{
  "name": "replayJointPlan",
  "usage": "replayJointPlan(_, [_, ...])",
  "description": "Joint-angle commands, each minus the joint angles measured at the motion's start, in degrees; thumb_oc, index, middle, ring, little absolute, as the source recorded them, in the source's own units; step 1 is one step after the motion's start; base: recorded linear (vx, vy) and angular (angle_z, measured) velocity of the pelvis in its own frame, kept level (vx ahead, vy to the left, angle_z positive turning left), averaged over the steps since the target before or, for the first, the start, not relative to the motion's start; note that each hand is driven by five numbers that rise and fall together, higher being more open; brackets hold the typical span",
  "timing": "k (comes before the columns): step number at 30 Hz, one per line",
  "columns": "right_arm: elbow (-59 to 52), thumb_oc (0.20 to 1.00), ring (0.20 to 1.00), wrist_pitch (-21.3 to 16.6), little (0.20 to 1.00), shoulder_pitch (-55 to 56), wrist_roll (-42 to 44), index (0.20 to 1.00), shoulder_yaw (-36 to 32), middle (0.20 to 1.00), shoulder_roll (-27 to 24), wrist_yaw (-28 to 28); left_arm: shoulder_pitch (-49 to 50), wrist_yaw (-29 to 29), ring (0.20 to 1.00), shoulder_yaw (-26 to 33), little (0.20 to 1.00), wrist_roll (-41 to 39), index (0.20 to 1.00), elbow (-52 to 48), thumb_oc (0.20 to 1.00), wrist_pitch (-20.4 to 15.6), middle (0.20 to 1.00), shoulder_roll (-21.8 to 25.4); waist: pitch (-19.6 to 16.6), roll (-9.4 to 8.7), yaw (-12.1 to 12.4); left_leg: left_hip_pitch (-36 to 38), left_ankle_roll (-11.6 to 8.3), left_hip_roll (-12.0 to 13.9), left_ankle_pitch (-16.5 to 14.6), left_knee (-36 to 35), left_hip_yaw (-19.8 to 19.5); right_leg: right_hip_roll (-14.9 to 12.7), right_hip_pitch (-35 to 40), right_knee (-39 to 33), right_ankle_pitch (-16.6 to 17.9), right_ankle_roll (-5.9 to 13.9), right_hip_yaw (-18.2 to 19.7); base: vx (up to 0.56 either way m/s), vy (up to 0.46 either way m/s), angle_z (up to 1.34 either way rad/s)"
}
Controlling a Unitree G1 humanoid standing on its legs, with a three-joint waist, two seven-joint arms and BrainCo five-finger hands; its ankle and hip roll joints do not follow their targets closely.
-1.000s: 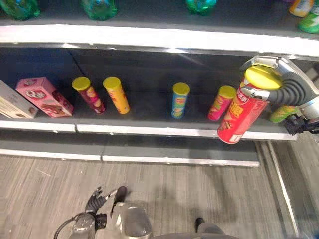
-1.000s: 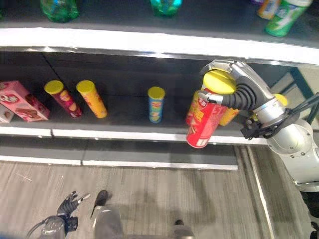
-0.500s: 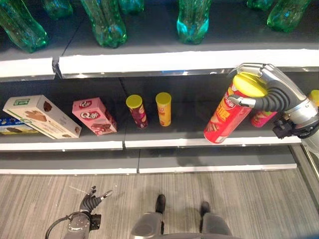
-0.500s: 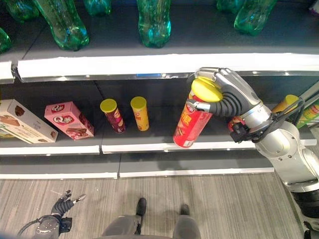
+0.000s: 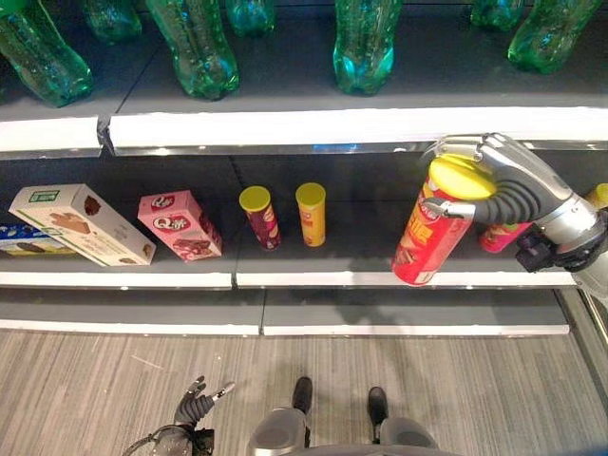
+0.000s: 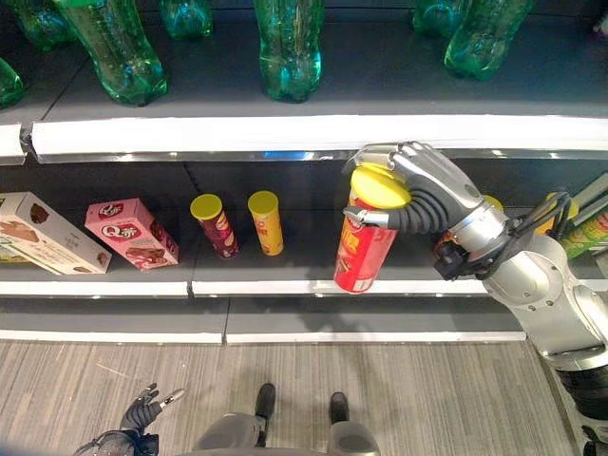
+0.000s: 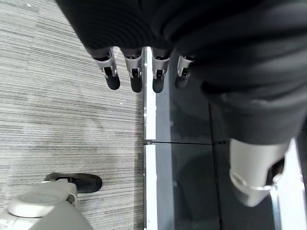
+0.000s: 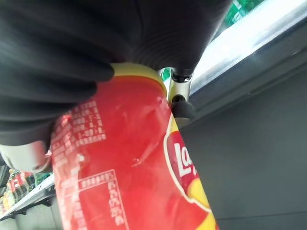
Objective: Put the goods on the table back onto the shelves and tidy them up.
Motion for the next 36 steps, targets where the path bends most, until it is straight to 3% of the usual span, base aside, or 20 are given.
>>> replayJointPlan(1, [1.9, 0.200, 0.200, 1.3, 0.200, -7.5, -2.8, 0.200, 3.3, 0.200, -0.3, -1.9, -1.7, 0.7, 1.000, -2.5, 1.000, 1.6, 1.000, -1.2, 1.000, -1.2, 1.000, 4.9, -0.3, -2.05, 2.9, -6.0, -4.36, 4.7, -11.3, 15.2, -1.2, -5.2, -6.9, 11.3, -6.4, 3.55, -1.4, -0.14, 0.026, 0.07])
replayJointPlan(3, [2.3, 0.200, 0.200, 1.4, 0.200, -11.0, -5.2, 0.200, 5.7, 0.200, -0.4, -2.9, -2.9, 1.4, 1.000, -3.1, 1.000, 2.0, 1.000, -0.9, 1.000, -1.2, 1.000, 6.1, 2.6, -0.99, 3.2, -9.3, -4.16, 4.5, -13.1, 19.8, -0.9, -5.6, -10.7, 15.3, -7.2, 3.60, -0.8, -0.17, 0.038, 0.04])
replayJointPlan(11, [2.8, 0.200, 0.200, 2.0, 0.200, -15.3, -10.1, 0.200, 8.4, 0.200, -0.9, -4.7, -3.3, 1.9, 1.000, -4.0, 1.000, 2.5, 1.000, -2.5, 1.000, -1.3, 1.000, 7.5, 6.2, 0.41, 3.5, -14.3, -3.41, 4.6, -16.3, 27.1, 0.5, -6.1, -17.4, 21.9, -8.3, 3.50, 1.9, -0.07, 0.035, -0.10])
replayJointPlan(20, [5.1, 0.200, 0.200, 2.9, 0.200, -18.6, -15.5, 0.200, 10.9, 0.200, 2.4, -7.4, -4.8, 2.9, 1.000, -5.7, 1.000, 2.6, 1.000, -4.9, 1.000, -1.1, 1.000, 8.8, 9.6, 1.39, 4.1, -18.8, -2.50, 4.7, -19.7, 33.9, 0.6, -6.6, -22.4, 28.1, -10.3, 3.06, 3.3, -0.04, 0.013, -0.02])
replayJointPlan(27, [13.1, 0.200, 0.200, 5.5, 0.200, -24.1, -23.1, 0.200, 13.4, 0.200, 4.6, -14.0, -6.6, 4.6, 1.000, -7.6, 1.000, 1.3, 1.000, -6.1, 1.000, -1.3, 1.000, 9.1, 11.8, 2.57, 5.3, -21.6, -2.37, 4.1, -19.7, 35.1, -0.3, -7.2, -25.1, 29.5, -10.6, 3.00, 2.8, -0.02, -0.018, 0.03])
replayJointPlan(28, [16.5, 0.200, 0.200, 6.7, 0.200, -26.3, -26.3, 0.200, 13.2, 0.200, 5.0, -17.6, -6.8, 5.3, 1.000, -8.5, 1.000, 0.7, 1.000, -7.2, 1.000, -1.7, 1.000, 9.4, 12.5, 3.23, 5.9, -22.9, -2.48, 3.6, -19.2, 34.7, -1.0, -7.5, -26.2, 29.5, -10.5, 3.07, 2.4, -0.05, -0.048, 0.07])
replayJointPlan(36, [21.3, 0.200, 0.200, 10.3, 0.200, -27.7, -31.8, 0.200, 9.9, 0.200, 4.4, -23.4, -5.9, 5.3, 1.000, -9.9, 1.000, 0.3, 1.000, -10.6, 1.000, -1.7, 1.000, 9.3, 12.9, 4.37, 7.1, -25.5, -2.80, 2.7, -18.2, 33.6, -2.5, -8.1, -27.2, 28.6, -10.4, 2.93, 0.8, -0.01, -0.055, 0.25])
